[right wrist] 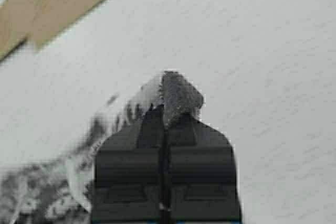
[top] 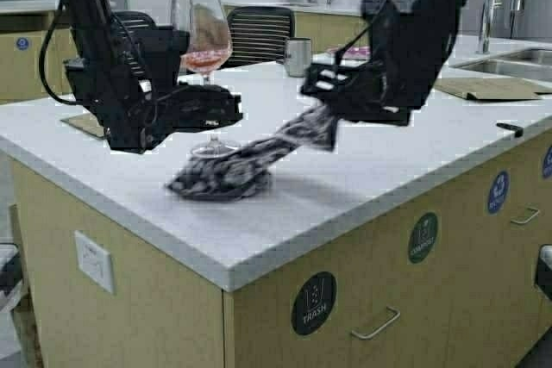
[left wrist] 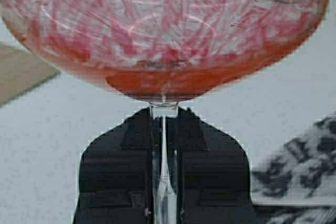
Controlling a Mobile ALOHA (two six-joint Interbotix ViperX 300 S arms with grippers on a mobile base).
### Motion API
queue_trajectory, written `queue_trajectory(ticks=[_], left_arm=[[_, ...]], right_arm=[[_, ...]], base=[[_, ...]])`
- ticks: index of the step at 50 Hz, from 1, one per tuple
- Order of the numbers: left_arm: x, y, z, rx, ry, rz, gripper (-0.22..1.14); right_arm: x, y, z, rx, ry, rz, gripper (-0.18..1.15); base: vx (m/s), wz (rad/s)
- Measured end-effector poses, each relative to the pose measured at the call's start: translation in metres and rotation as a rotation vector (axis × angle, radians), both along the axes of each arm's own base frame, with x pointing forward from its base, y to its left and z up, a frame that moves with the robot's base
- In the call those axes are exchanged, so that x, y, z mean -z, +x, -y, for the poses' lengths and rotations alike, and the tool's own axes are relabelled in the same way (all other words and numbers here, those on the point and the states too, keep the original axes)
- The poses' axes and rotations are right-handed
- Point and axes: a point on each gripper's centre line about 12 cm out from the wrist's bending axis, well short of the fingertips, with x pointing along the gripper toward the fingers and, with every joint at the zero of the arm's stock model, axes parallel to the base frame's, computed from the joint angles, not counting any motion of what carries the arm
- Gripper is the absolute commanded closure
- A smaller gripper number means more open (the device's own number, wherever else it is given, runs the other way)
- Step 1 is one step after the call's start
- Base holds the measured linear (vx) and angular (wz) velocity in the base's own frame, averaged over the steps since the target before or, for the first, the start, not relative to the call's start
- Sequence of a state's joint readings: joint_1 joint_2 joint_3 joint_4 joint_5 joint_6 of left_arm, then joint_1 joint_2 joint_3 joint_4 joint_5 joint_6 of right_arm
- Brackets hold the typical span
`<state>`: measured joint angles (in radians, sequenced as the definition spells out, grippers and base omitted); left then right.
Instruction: Get the cloth and wipe up the spill under the wine glass
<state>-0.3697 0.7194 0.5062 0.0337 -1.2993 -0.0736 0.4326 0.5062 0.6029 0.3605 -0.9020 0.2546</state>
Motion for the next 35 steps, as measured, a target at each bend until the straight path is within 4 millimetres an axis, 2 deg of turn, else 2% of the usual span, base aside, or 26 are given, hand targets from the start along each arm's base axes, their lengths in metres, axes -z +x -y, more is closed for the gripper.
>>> queue_trajectory(ticks=[9, 15, 19, 25, 35], left_arm=[[-0.005, 0.004, 0.007, 0.043, -0.003, 0.021, 0.7], [0.001, -0.001, 0.019, 0.09, 0.014, 0.018, 0.7], [0.01, -0.004, 0.025, 0.108, 0.021, 0.005, 0.69], [0.023, -0.005, 0.031, 0.124, 0.028, -0.007, 0.69], [0.046, -0.002, 0.026, 0.11, 0.042, -0.038, 0.65]], right_arm=[[-0.027, 0.006, 0.061, 0.233, 0.116, 0.109, 0.91], [-0.041, 0.002, 0.084, 0.292, 0.132, 0.173, 0.91], [-0.044, 0.001, 0.09, 0.307, 0.131, 0.187, 0.91], [-0.045, 0.0, 0.089, 0.301, 0.13, 0.189, 0.91], [-0.043, -0.002, 0.084, 0.266, 0.115, 0.186, 0.91]], base=[[0.0, 0.0], [0.0, 0.0], [0.0, 0.0], [0.0, 0.0], [0.0, 0.0]])
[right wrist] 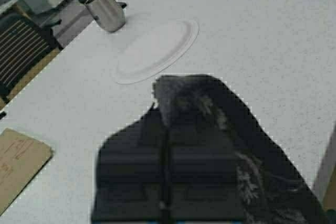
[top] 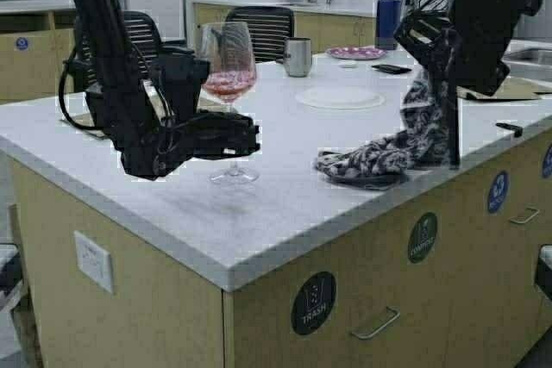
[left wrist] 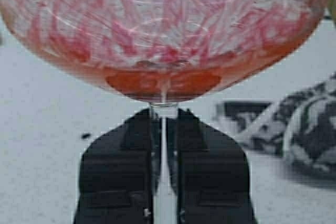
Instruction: Get the cloth and wipe up the spill under the wine glass
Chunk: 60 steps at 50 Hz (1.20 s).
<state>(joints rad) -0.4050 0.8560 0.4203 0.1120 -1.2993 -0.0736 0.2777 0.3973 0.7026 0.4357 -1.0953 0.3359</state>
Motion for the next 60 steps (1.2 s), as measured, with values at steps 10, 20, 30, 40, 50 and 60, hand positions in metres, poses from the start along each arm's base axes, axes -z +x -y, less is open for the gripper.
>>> queue_trajectory(ticks=[10, 20, 30, 40, 50, 60], left_arm=[[0.013, -0.001, 0.001, 0.005, 0.012, -0.015, 0.37], [0.017, -0.002, -0.001, -0.016, 0.017, -0.021, 0.04], [0.018, -0.007, -0.005, -0.026, 0.028, -0.005, -0.03], [0.01, -0.038, -0.018, -0.024, 0.015, 0.003, -0.03], [-0.011, -0.093, -0.042, -0.028, -0.016, 0.009, -0.03], [-0.032, -0.133, -0.059, -0.025, -0.009, -0.054, -0.03]], right_arm=[[0.0, 0.0, 0.001, -0.012, -0.008, 0.001, 0.91], [0.0, 0.0, -0.001, -0.017, -0.01, 0.002, 0.91], [0.001, -0.001, -0.001, -0.024, -0.015, -0.003, 0.91], [0.012, -0.013, 0.001, -0.038, -0.031, -0.044, 0.91], [0.025, -0.04, -0.003, -0.116, -0.082, -0.113, 0.91], [0.014, -0.059, -0.023, -0.321, -0.166, -0.154, 0.91]], base=[[0.0, 0.0], [0.0, 0.0], [0.0, 0.0], [0.0, 0.0], [0.0, 0.0], [0.0, 0.0]])
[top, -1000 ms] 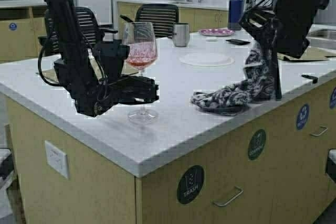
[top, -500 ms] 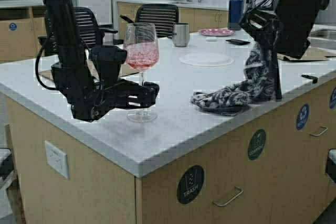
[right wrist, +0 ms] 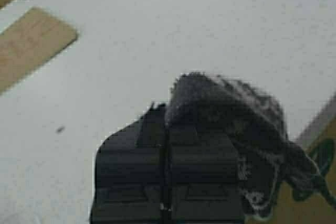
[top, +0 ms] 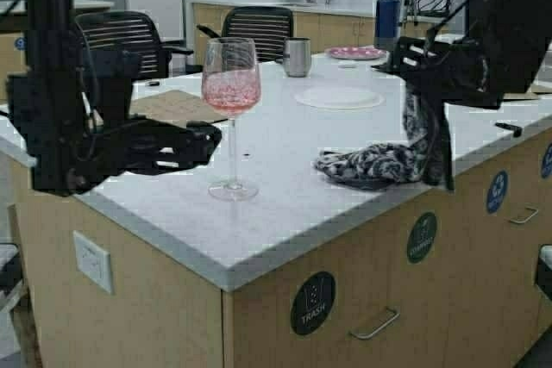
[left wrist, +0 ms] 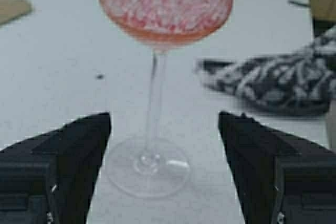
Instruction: Get the cloth and wipe up the spill under the wine glass
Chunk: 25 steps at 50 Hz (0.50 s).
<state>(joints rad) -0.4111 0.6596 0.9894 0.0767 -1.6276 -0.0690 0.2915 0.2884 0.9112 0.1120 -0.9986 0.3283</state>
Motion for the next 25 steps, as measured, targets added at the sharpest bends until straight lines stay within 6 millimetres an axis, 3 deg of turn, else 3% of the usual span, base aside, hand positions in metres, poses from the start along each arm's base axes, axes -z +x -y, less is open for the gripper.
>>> queue_trajectory(ticks=[12, 25], left_arm=[[-0.031, -0.04, -0.016, 0.004, 0.009, -0.028, -0.03], [-0.056, -0.058, -0.024, 0.003, 0.026, -0.047, -0.03]], right_arm=[[-0.023, -0.013, -0.014, -0.179, -0.128, -0.134, 0.91], [-0.052, -0.025, -0.014, -0.246, -0.257, -0.225, 0.91]], base=[[0.0, 0.0], [0.0, 0.0]])
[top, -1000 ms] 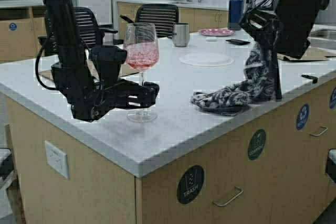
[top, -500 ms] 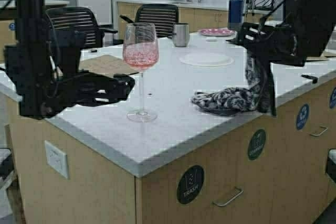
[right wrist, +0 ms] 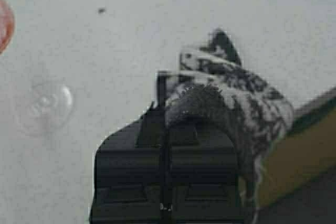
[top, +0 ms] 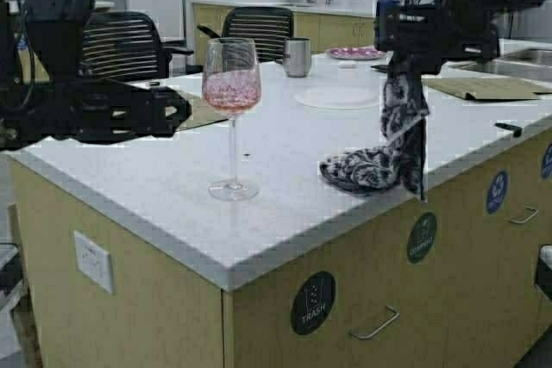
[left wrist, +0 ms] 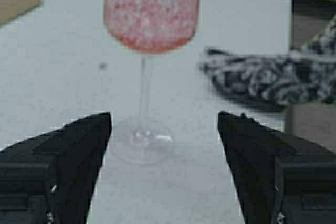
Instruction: Get the cloth and wipe up the spill under the wine glass
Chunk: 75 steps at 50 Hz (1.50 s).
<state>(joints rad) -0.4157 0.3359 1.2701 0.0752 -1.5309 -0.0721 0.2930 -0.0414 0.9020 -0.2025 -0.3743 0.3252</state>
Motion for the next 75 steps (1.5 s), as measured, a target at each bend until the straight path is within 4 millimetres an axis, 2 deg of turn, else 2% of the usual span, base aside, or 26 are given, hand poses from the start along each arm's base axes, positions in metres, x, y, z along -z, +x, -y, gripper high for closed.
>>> queue_trajectory(ticks=[13, 21, 30, 37, 50, 60, 75], left_arm=[[-0.042, 0.007, 0.003, -0.003, -0.029, 0.034, -0.03], [-0.079, 0.02, 0.008, -0.01, -0.012, 0.037, -0.03], [-0.131, 0.033, 0.012, -0.023, 0.017, 0.023, -0.03], [-0.172, 0.032, 0.01, -0.034, 0.021, 0.032, -0.03], [-0.227, 0.021, 0.003, -0.046, -0.011, 0.112, -0.03], [-0.246, 0.012, 0.0, -0.047, -0.032, 0.159, -0.03], [-0.242, 0.009, -0.002, -0.047, -0.028, 0.151, -0.03]], right_arm=[[-0.042, -0.005, 0.004, 0.0, -0.031, 0.041, 0.91], [-0.07, -0.004, 0.004, 0.002, -0.019, 0.107, 0.91], [-0.1, -0.003, 0.004, 0.009, -0.001, 0.178, 0.91], [-0.126, -0.005, 0.006, 0.014, 0.013, 0.233, 0.91], [-0.171, -0.013, 0.009, 0.024, 0.04, 0.333, 0.91], [-0.184, -0.018, 0.011, 0.026, 0.051, 0.369, 0.91], [-0.186, -0.021, 0.006, 0.009, 0.056, 0.374, 0.91]], base=[[0.0, 0.0], [0.0, 0.0], [0.0, 0.0], [0.0, 0.0], [0.0, 0.0], [0.0, 0.0], [0.0, 0.0]])
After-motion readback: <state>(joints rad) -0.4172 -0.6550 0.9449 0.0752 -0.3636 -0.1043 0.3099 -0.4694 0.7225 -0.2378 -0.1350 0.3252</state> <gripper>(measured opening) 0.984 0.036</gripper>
